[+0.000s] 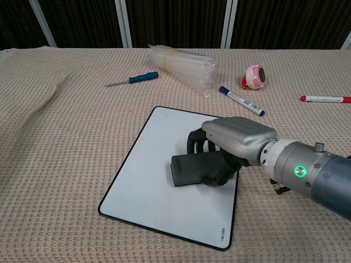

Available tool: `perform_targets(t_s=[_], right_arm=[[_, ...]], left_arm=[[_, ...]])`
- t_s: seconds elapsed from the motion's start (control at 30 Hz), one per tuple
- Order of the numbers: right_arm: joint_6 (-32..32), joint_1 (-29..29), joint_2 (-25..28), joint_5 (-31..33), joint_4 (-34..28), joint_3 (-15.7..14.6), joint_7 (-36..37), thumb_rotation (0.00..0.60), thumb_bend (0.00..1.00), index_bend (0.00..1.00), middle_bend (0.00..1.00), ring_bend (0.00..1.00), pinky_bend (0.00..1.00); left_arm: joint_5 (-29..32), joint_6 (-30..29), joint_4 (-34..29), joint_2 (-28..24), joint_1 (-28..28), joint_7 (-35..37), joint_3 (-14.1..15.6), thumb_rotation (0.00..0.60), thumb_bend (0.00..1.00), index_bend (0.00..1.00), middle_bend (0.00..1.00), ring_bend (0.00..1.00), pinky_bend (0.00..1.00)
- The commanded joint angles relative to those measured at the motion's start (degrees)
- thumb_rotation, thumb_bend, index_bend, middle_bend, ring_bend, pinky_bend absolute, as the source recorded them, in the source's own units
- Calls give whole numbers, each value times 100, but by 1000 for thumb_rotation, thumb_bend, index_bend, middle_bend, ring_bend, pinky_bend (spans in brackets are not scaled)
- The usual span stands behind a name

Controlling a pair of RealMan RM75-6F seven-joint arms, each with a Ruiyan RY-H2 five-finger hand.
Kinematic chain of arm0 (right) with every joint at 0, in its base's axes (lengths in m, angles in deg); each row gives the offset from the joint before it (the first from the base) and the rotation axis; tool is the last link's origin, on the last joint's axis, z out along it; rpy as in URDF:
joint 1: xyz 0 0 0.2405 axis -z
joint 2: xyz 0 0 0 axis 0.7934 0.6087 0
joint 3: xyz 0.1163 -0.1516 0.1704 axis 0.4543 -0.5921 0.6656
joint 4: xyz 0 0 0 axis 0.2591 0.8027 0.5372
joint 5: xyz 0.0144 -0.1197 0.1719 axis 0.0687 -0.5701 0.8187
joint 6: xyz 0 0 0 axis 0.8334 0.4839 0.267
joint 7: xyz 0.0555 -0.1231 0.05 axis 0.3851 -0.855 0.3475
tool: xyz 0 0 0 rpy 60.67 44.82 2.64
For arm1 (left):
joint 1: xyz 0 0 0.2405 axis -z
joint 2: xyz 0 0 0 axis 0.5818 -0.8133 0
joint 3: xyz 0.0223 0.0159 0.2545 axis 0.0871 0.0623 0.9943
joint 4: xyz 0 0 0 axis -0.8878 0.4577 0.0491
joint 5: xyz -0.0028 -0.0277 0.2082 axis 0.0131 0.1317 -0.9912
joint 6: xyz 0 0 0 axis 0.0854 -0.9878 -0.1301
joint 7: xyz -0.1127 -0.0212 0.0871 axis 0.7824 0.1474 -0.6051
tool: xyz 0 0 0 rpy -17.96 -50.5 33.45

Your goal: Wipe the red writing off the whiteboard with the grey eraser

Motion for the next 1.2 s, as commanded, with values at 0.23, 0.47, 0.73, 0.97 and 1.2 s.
perform_targets(t_s=[0.23,0.47,0.73,0.97,1.2], right_arm=[[65,139,71,-266,-81,-88,7,600,480,545,511,465,515],[7,102,-105,-190,328,106,-62,600,481,551,511,465,515],[-92,40,-267,30,940,371,-88,600,485,551,511,465,515],[-200,4,-120,159,1010,617,22,600,485,551,511,465,515],[-205,46,232,234,726,686,11,600,485,552,511,464,515]], left_arm=[[4,-9,1,3,0,-10,-6,600,423,160,19,0,0],[3,-8,-4,-5,-1,-5,-5,600,423,160,19,0,0],[1,-3,-7,-10,-6,-8,5,600,423,160,19,0,0],[4,-28,-8,-27,-15,8,-8,600,423,160,19,0,0],[-3,-20,5,-16,-12,-16,1,600,423,160,19,0,0]])
